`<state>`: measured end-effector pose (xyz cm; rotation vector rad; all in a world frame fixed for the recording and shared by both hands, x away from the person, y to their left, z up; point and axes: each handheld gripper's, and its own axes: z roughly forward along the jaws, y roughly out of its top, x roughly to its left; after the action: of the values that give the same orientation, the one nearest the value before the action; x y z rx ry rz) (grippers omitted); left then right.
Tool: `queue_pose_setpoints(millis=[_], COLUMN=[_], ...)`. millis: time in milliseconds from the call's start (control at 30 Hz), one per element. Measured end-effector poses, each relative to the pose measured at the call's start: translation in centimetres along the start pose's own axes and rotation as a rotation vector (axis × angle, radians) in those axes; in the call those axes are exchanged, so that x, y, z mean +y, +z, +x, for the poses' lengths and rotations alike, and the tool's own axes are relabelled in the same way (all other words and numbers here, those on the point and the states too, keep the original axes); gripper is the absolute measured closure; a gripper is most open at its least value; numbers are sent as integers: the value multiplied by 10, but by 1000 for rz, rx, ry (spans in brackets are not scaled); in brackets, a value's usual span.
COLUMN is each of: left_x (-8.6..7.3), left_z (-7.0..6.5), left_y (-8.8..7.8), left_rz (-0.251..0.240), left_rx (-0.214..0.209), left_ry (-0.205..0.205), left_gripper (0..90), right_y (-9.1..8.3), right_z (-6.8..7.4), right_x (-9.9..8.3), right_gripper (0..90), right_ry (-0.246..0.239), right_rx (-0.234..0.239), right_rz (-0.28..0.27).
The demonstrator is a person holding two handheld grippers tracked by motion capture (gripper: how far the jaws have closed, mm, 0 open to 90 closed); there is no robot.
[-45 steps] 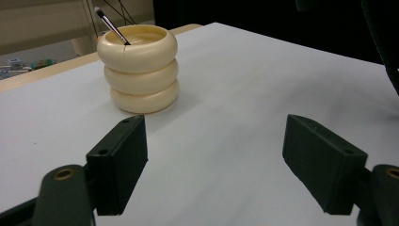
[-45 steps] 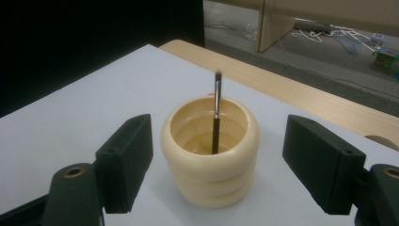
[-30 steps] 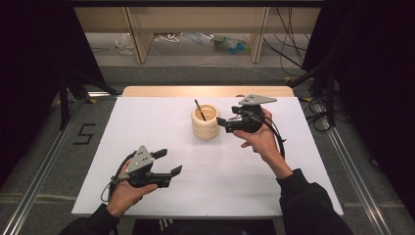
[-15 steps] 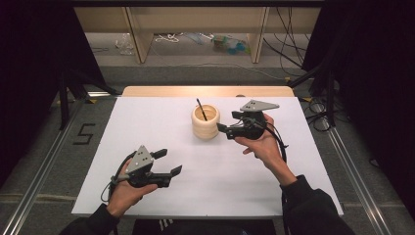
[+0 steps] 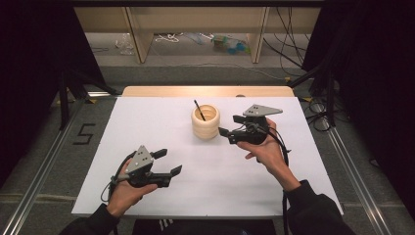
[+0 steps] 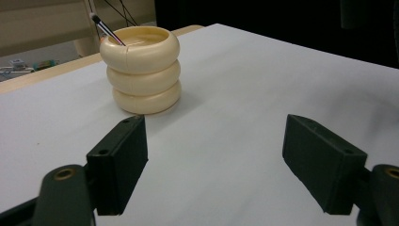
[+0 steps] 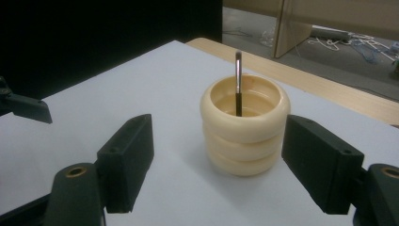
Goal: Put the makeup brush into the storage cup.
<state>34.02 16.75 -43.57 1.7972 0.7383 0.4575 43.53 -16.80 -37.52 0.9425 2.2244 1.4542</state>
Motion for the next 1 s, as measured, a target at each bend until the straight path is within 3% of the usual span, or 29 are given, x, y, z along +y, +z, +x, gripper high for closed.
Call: queue_pose_setpoints(millis=[800,867,1000], left_x=[0,0,0], left_z=[0,0,0], left_y=[0,0,0], left_rz=[-1,-1,0], left_rx=[1,3,4], left_ry=[-8,-11,-10], left_gripper=[226,226,226], right_y=[-17,-19,-20], right_z=[4,4,5], right_x=[-19,-21,-24], right_gripper=[207,207,206], right_ry=[18,19,26], right_rx=[20,17,23], right_rz=[-35,-19,-43])
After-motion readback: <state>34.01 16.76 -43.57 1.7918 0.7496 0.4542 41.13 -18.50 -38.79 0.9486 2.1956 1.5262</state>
